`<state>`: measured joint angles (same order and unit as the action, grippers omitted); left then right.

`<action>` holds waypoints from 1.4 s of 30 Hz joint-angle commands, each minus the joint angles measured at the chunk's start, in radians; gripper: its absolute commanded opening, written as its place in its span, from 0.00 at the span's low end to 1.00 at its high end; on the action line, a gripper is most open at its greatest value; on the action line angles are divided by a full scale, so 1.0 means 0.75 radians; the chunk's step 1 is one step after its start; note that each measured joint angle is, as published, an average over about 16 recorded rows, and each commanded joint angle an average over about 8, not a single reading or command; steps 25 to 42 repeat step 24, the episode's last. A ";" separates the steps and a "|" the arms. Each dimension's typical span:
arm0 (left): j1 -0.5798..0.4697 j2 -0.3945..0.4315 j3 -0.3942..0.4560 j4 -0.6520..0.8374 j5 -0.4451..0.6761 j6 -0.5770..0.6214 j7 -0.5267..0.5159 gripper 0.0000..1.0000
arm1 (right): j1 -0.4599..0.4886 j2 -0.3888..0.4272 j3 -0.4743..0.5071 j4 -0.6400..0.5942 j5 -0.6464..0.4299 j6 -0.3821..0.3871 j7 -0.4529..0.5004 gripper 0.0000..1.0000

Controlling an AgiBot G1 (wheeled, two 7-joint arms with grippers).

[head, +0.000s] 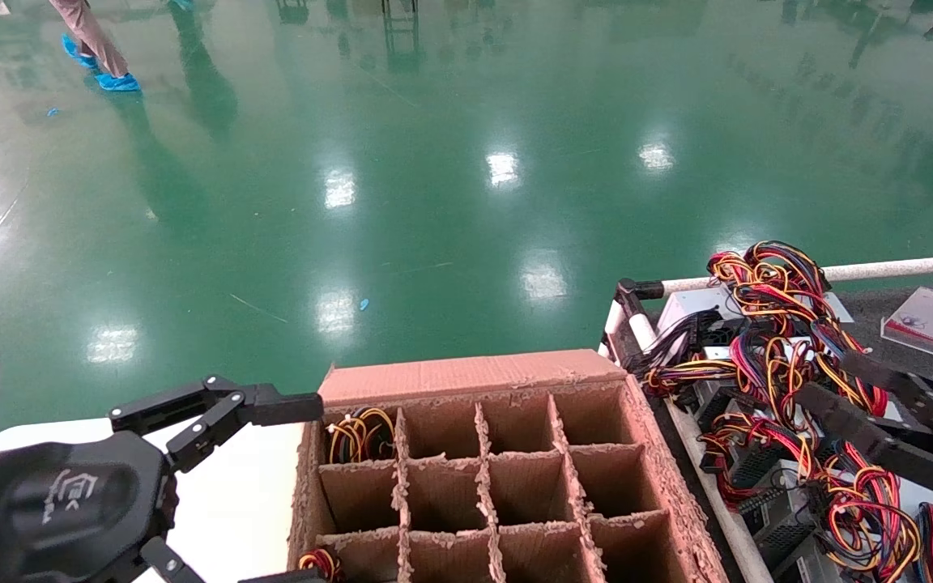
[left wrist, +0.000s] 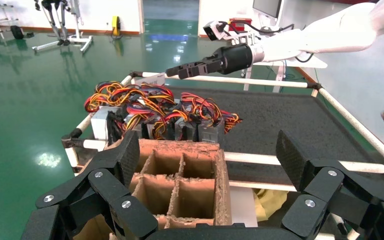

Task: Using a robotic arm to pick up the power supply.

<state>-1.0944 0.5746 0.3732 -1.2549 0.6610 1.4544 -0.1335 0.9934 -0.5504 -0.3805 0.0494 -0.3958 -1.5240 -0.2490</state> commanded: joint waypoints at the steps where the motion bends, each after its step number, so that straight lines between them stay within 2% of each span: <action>1: 0.000 0.000 0.000 0.000 0.000 0.000 0.000 1.00 | 0.002 -0.005 -0.004 -0.012 -0.006 -0.001 -0.005 1.00; 42: 0.000 0.000 0.000 0.000 0.000 0.000 0.000 1.00 | -0.011 -0.004 -0.001 -0.014 -0.002 -0.016 0.007 1.00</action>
